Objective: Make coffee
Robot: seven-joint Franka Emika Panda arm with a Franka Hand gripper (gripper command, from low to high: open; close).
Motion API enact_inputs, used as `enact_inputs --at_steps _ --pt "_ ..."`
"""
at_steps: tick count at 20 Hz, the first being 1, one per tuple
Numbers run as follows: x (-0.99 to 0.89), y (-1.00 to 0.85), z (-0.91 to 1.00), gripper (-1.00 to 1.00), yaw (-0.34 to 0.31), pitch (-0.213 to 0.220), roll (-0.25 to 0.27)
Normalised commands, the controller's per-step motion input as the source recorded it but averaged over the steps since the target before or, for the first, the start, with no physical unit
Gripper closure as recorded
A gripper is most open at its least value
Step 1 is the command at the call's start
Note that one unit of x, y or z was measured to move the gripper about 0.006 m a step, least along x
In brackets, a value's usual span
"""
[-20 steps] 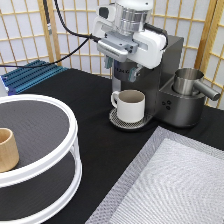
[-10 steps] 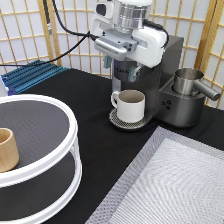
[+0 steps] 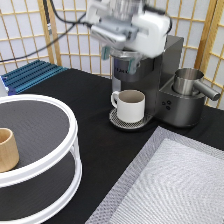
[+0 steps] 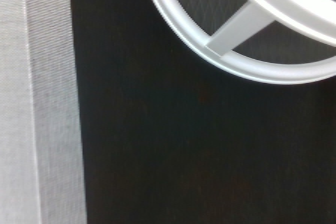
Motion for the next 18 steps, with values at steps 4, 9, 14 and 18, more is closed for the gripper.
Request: enact_inputs --at_steps 4,9,14,18 --pt "-0.14 0.15 0.43 -1.00 0.290 -0.120 0.000" --pt "-0.13 0.03 0.41 -1.00 0.333 -0.126 -0.002" --pt "-0.07 0.00 0.35 -1.00 0.367 -0.074 -0.004" --pt "-0.01 0.00 0.21 -1.00 0.375 -0.093 -0.006"
